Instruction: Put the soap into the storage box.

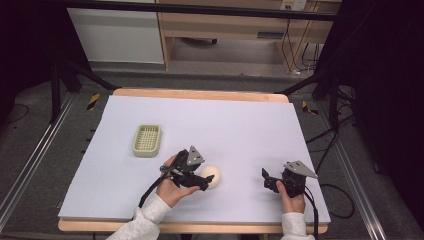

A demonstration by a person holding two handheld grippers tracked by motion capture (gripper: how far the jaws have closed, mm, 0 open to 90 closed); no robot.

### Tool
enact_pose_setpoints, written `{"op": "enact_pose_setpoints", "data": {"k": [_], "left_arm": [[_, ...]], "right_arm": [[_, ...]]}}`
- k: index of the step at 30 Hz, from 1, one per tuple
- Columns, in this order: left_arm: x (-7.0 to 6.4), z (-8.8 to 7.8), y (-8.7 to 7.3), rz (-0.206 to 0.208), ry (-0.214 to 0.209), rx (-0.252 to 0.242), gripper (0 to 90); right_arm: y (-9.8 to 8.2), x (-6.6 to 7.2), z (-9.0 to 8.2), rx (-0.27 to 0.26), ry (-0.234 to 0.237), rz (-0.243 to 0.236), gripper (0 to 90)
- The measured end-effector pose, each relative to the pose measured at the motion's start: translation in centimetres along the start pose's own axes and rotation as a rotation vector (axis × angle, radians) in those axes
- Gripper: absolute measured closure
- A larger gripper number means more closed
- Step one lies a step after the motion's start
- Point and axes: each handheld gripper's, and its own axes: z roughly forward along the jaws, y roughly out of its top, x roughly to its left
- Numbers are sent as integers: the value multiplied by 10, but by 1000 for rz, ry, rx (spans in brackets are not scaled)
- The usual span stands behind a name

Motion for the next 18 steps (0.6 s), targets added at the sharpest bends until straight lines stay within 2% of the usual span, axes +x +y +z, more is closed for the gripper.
{"op": "enact_pose_setpoints", "data": {"k": [18], "left_arm": [[-5, 14, -1, 2, -3, 36, 150]], "right_arm": [[0, 0, 1, 3, 4, -1, 39]]}}
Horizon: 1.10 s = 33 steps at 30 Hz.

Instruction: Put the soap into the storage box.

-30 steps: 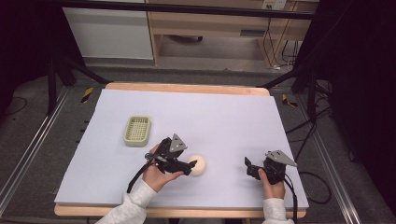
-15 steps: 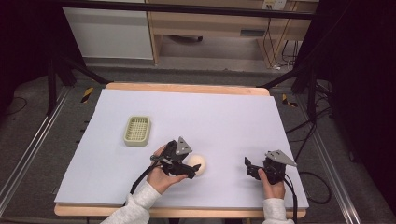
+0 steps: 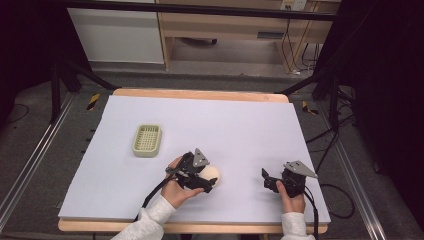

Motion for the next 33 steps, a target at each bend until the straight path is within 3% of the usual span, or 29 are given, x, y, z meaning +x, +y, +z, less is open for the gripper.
{"op": "enact_pose_setpoints", "data": {"k": [33], "left_arm": [[-8, 25, -1, 13, -14, 74, 176]], "right_arm": [[0, 0, 0, 4, 1, -1, 39]]}}
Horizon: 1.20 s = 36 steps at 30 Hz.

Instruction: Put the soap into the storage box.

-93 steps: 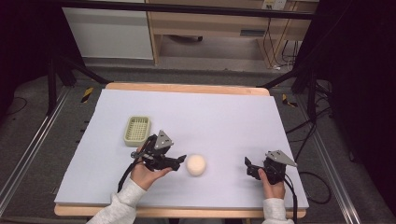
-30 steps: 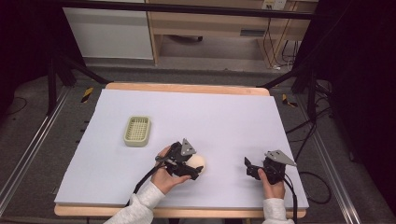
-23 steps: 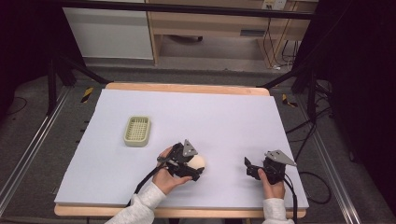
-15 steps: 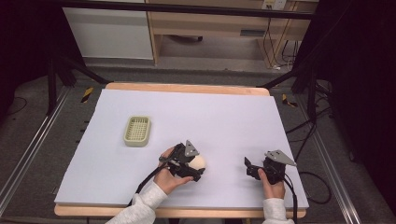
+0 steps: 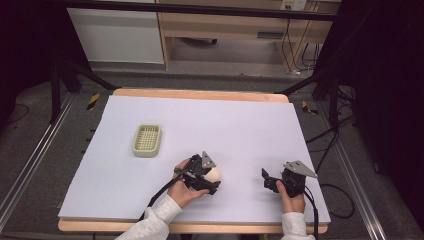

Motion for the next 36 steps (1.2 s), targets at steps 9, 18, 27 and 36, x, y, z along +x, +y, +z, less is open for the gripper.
{"op": "enact_pose_setpoints", "data": {"k": [9, 18, 27, 36], "left_arm": [[-1, 3, 0, 5, 1, 8, 206], [-2, 4, 0, -2, 0, 7, 218], [-2, 5, 0, 0, 4, 9, 221], [-2, 5, 0, -6, 1, 15, 222]], "right_arm": [[0, 0, 0, 2, 0, 1, 39], [0, 0, 0, 3, 5, 5, 39], [0, 0, 0, 4, 5, 4, 39], [0, 0, 0, 4, 5, 6, 39]]}}
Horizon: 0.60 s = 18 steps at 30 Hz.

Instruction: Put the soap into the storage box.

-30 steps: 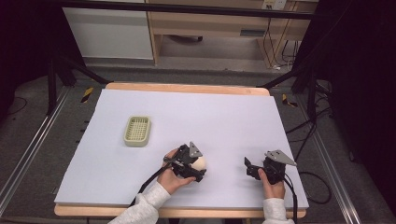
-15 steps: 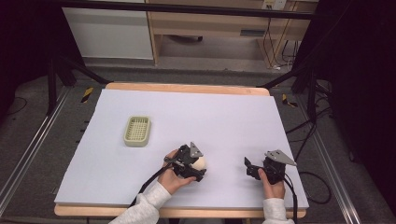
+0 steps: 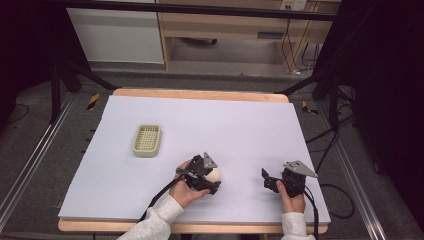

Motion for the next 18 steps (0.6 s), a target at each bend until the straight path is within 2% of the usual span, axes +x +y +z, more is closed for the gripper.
{"op": "enact_pose_setpoints", "data": {"k": [7, 11, 18], "left_arm": [[-1, 0, 1, -1, 4, 0, 225], [0, -3, 2, 5, -9, 13, 225], [2, -10, 3, -3, -11, -8, 225]], "right_arm": [[0, -1, 1, -1, -2, -4, 39], [0, -1, 0, 2, 6, 8, 39], [0, -1, 0, -1, 2, 2, 39]]}}
